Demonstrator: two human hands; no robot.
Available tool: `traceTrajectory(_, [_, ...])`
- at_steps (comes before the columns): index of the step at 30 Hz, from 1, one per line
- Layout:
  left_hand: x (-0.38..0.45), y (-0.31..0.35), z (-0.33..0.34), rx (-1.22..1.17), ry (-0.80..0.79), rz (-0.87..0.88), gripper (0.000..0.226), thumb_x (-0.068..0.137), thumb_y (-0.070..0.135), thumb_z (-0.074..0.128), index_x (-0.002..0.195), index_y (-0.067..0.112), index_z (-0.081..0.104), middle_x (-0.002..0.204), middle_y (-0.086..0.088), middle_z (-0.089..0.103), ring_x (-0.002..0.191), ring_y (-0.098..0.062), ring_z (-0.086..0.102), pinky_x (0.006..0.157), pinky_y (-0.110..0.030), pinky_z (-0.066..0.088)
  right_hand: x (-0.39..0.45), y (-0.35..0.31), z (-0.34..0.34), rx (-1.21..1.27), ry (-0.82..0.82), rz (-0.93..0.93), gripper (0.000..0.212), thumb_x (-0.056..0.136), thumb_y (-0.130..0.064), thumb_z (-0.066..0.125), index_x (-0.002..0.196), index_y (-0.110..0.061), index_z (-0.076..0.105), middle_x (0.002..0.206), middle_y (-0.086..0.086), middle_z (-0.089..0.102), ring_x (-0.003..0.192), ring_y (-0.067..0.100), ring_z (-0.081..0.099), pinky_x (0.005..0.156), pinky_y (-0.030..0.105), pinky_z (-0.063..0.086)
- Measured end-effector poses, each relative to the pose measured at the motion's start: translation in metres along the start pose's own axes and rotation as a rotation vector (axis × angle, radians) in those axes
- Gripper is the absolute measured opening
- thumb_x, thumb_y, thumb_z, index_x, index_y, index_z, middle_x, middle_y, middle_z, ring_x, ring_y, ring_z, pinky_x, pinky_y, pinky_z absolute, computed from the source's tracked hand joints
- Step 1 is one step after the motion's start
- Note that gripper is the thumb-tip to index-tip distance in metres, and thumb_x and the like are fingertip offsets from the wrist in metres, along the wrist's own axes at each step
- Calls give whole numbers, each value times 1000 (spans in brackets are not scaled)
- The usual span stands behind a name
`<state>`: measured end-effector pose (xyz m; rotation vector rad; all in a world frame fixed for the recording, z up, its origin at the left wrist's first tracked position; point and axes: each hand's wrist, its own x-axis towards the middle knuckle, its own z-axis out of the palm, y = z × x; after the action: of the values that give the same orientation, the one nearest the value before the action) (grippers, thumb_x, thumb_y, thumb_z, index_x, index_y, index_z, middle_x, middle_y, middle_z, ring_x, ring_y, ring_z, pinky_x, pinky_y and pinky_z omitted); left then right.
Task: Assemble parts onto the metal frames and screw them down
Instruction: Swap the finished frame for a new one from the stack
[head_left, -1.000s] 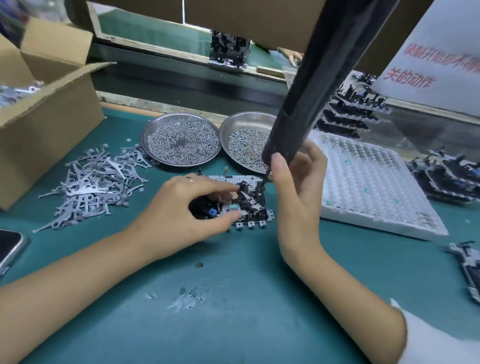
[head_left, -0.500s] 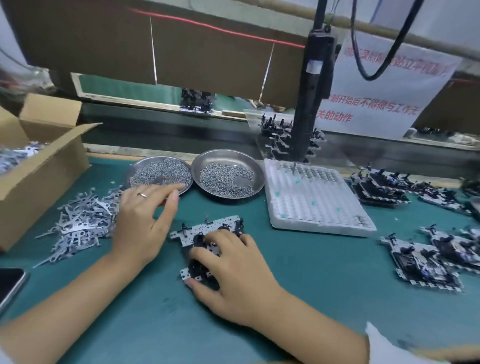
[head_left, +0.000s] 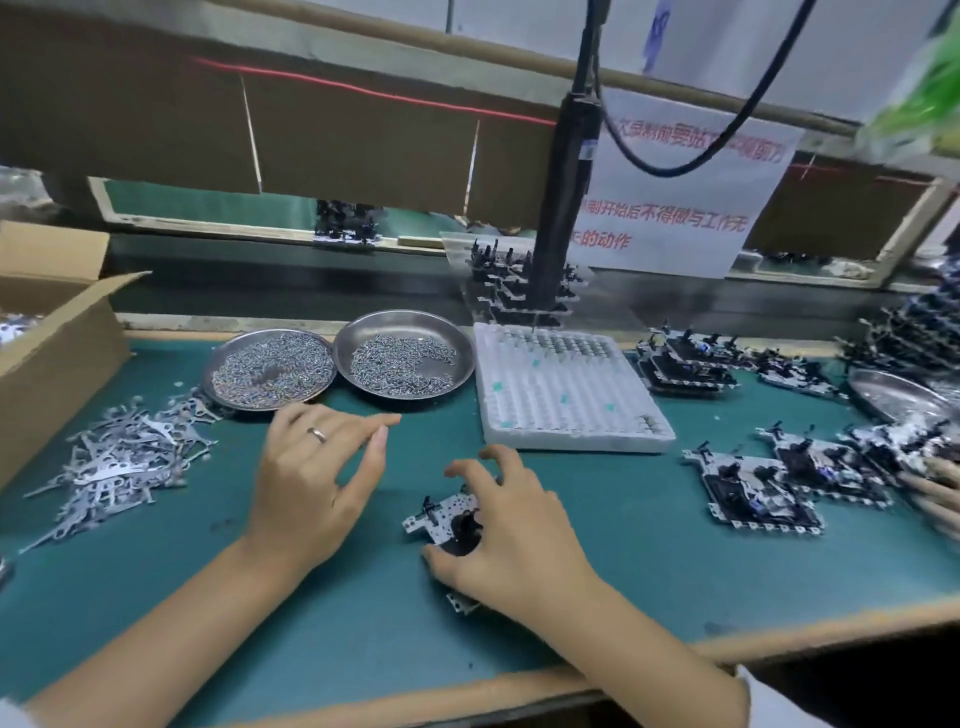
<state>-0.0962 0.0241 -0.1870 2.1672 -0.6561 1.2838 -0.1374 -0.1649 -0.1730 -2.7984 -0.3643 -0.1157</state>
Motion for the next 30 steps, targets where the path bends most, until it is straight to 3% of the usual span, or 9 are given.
traceTrajectory(3, [-2,1,2,2,0,-14,28,92,17,49,85,4,73,81,6,69,75,-8,53,77,-37,38,-11,31,-25,169,69,64,53,66,-52,69,115,-40,53,131,-20,33,104,9,53,92,29,44])
traceTrajectory(6, [-1,1,4,-2,-5,-45,30,91,18,49,86,3,73,77,5,68,75,-8,53,75,-39,38,-15,71,-54,214,225,161,37,61,-54,69,96,-48,58,126,-24,36,96,-6,48,84,23,44])
traceTrajectory(11, [0,2,1,-29,-56,-114,32,92,23,46,89,6,73,77,6,66,75,-8,52,83,-29,34,-12,161,-101,-155,396,413,40,67,-43,78,102,-24,70,123,1,53,112,27,46,84,38,43])
traceTrajectory(16, [4,4,3,-36,-105,-135,33,91,26,45,90,8,73,79,12,62,75,-6,51,89,-23,29,-9,208,-101,-161,218,556,46,75,-45,74,112,-17,69,125,10,57,115,32,49,93,40,42])
traceTrajectory(18, [6,4,4,-32,-108,-148,34,91,27,45,91,8,73,81,9,64,77,-7,52,89,-23,29,-3,201,-95,-243,305,557,50,75,-43,75,115,-15,67,131,16,53,119,36,47,97,46,36])
traceTrajectory(20, [13,4,6,-37,-94,-200,36,91,28,45,90,6,73,83,3,68,80,-9,53,85,-25,31,7,181,-84,-310,475,411,47,72,-32,80,111,-8,68,130,23,52,115,42,50,94,53,35])
traceTrajectory(22, [24,3,12,-19,-66,-259,38,90,29,44,88,3,71,84,-1,67,82,-14,52,82,-28,32,22,143,-66,-165,582,142,33,75,-18,79,103,-4,70,119,21,59,106,40,58,90,51,42])
traceTrajectory(27, [67,-20,29,-283,158,-646,21,81,19,41,73,31,56,72,10,58,68,1,50,67,-19,39,68,43,-16,179,441,-275,34,83,-20,63,112,-2,65,112,12,64,97,27,62,87,35,50])
traceTrajectory(30, [92,-53,38,-264,168,-760,23,80,10,42,73,27,55,76,9,57,73,-5,50,72,-26,41,95,14,2,286,343,-318,41,86,-30,62,115,-1,59,103,10,64,93,24,56,84,35,45])
